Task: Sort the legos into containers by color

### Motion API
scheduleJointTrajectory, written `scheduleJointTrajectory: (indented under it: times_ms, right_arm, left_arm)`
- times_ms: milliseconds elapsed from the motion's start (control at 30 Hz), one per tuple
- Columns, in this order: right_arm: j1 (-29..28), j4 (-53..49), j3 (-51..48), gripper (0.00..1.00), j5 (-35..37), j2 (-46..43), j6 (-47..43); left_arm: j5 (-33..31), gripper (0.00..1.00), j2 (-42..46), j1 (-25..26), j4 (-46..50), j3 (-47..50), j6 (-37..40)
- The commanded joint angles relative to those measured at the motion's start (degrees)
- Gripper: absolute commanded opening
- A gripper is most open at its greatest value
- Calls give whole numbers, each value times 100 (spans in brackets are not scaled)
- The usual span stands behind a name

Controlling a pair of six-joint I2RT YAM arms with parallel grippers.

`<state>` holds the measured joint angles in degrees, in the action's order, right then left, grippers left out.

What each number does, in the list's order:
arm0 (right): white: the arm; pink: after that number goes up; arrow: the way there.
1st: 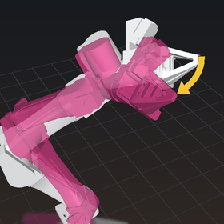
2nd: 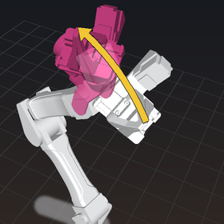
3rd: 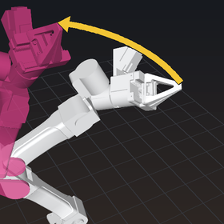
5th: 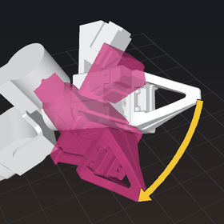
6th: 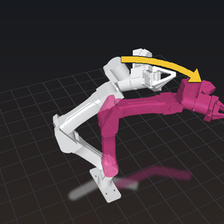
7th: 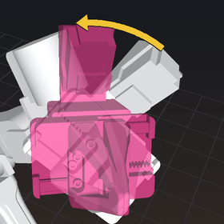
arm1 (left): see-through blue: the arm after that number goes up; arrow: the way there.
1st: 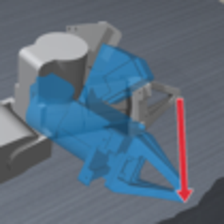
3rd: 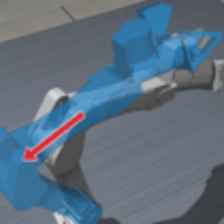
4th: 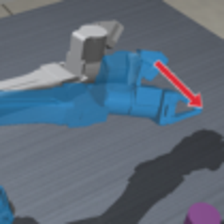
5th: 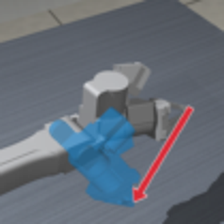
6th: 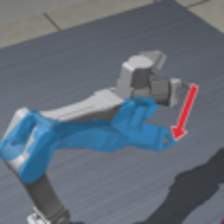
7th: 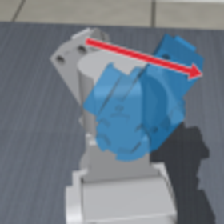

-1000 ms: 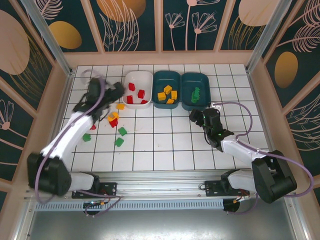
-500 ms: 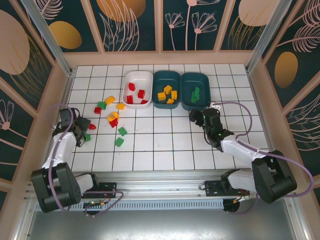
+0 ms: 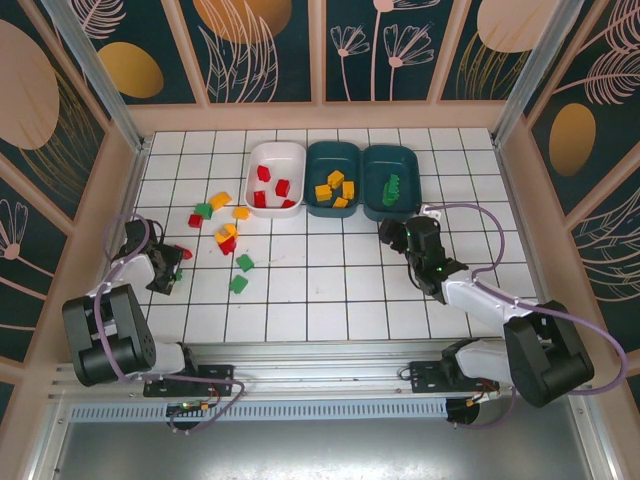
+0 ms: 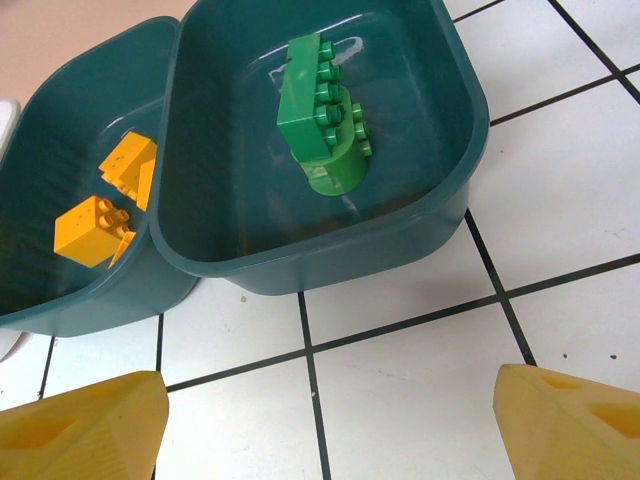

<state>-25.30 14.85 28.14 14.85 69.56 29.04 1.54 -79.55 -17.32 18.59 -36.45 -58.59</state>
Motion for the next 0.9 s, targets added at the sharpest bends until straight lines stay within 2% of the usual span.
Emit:
scheduleJointTrajectory:
  times_ms: [0,233,367,667,867]
  right_arm:
    - [-46,149,-2,85,23,-130,-30]
    - [-45,142,23,85,23,-56,-43]
    - [-50,1,21,85,383,-154,-65]
    - [-46,53,3,85,282,-183,-38]
    - [-45,71,-10,85,274,-187,-30]
  left_arm:
    - [148,69,-87,-48,-134,11,-53]
    - [202,69,-343,-54,-290,31,-118]
    - [134,66,-280,-57,-289,234,-256]
    - [227,46,-205,-52,-415,396,-183]
    - [531,37,331,-49,-381,554,-158]
